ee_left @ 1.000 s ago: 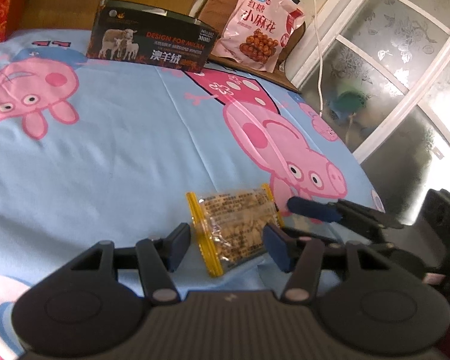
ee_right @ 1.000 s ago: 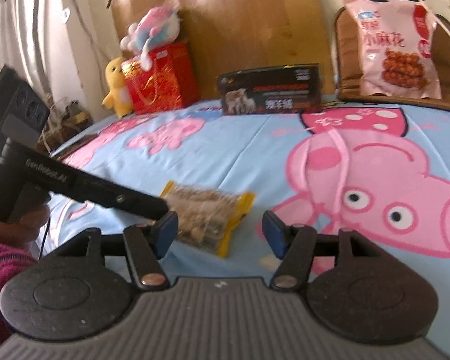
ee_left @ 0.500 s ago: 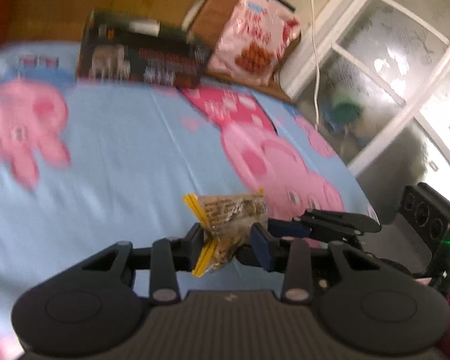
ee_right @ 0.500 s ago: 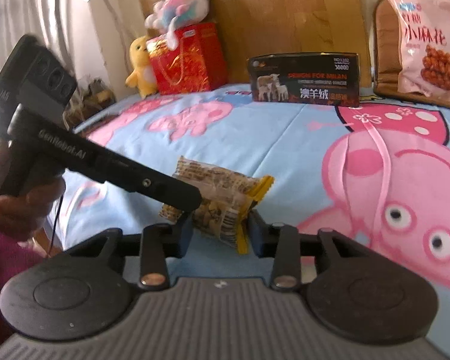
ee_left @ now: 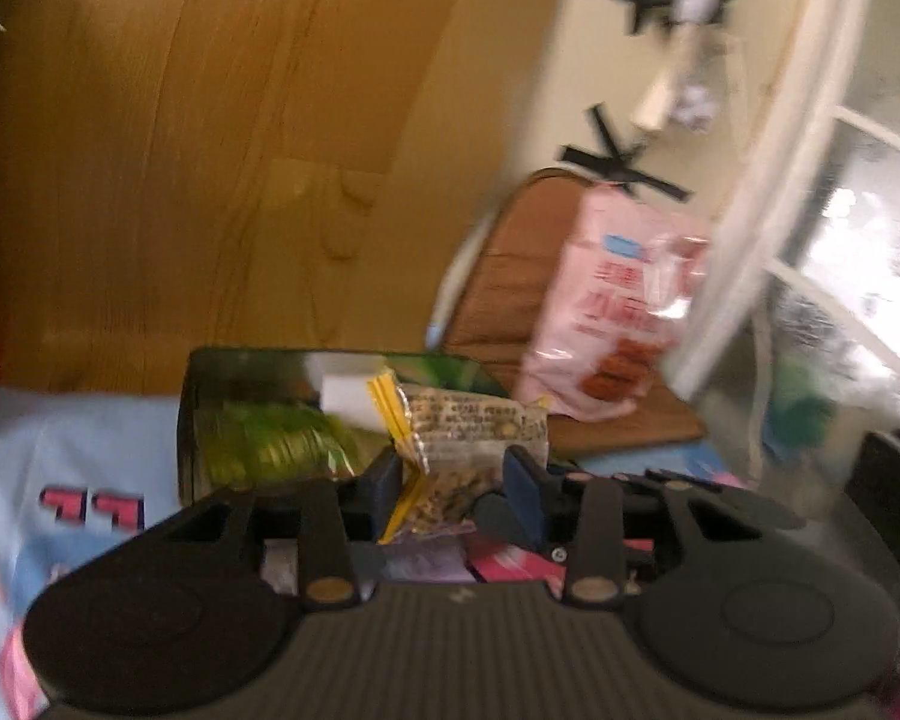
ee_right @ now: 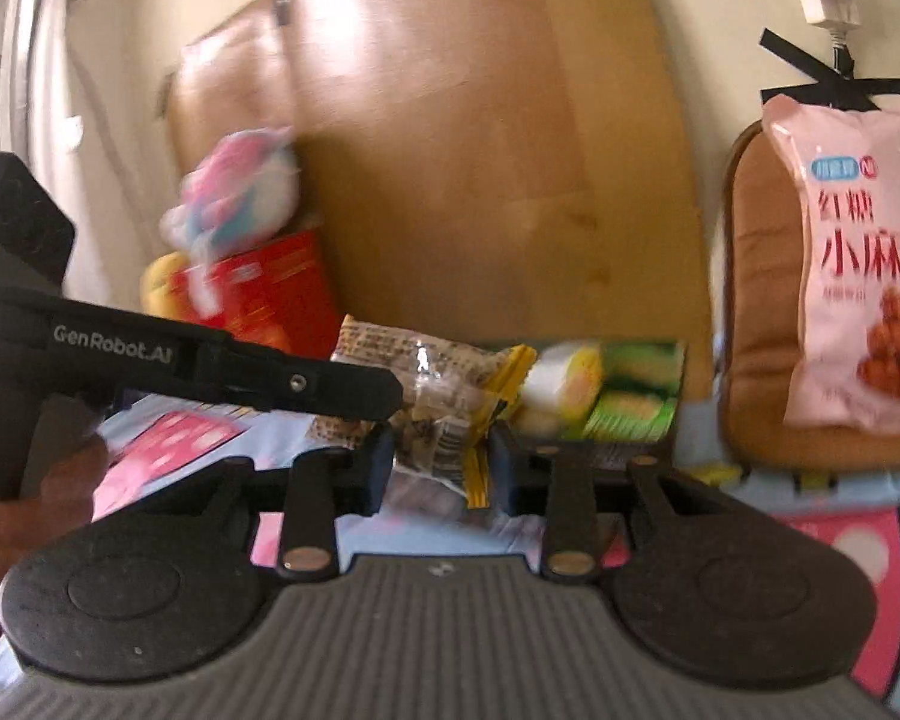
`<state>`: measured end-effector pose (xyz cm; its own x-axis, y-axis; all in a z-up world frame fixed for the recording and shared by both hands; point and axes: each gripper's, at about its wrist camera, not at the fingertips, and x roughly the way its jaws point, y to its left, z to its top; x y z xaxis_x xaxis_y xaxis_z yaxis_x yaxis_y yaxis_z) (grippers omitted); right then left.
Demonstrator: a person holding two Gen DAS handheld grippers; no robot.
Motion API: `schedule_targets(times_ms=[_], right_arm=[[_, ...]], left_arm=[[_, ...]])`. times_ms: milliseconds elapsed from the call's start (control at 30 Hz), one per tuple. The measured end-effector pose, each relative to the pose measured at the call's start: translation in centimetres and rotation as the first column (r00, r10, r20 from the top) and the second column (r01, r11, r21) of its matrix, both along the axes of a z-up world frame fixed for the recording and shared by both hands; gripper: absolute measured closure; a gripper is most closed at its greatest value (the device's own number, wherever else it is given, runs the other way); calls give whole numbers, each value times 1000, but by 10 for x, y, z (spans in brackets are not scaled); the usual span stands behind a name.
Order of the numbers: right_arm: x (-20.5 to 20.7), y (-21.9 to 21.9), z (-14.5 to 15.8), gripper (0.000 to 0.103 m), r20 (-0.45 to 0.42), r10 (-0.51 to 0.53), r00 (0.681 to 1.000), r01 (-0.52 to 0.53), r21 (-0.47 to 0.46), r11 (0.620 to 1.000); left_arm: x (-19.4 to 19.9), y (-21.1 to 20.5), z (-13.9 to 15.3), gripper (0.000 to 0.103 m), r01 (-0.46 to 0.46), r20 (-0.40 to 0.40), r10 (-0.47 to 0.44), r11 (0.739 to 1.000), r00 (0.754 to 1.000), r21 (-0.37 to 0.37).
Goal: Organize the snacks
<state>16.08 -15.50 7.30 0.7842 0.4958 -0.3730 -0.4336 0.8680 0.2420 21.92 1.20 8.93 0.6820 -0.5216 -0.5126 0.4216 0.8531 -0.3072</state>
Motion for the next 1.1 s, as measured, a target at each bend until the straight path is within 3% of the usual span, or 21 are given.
schedule_targets(times_ms=[100, 167, 367, 567, 733, 867, 1100], right_arm=[[26, 8, -16, 55, 13, -40, 999, 41, -78, 996], [28, 8, -24, 39, 26, -66, 997, 69, -102, 992], [-6, -14, -20, 39, 46, -129, 991, 128, 14, 992], [-42, -23, -21, 39, -17, -133, 991, 135, 114, 984], [-85, -19, -35, 30, -110, -137, 985, 151, 132, 980], [-112, -12, -45, 30, -165, -152, 974, 174, 124, 977], [-144, -8, -56, 26, -243, -195, 950, 237, 154, 959]], left_arm=[[31, -7, -22, 61, -49, -16, 50, 997, 999, 57], [38, -8, -31, 61, -82, -22, 84, 993, 996, 82], [8, 10, -24, 61, -132, 36, 130, 990, 991, 42], [-53, 14, -26, 57, -171, 54, 166, 980, 985, 106], [-100, 12, -45, 53, -210, 32, 207, 959, 978, 190], [-124, 12, -66, 51, -253, -10, 261, 941, 965, 224], [-162, 10, -80, 43, -303, 2, 313, 918, 950, 258]])
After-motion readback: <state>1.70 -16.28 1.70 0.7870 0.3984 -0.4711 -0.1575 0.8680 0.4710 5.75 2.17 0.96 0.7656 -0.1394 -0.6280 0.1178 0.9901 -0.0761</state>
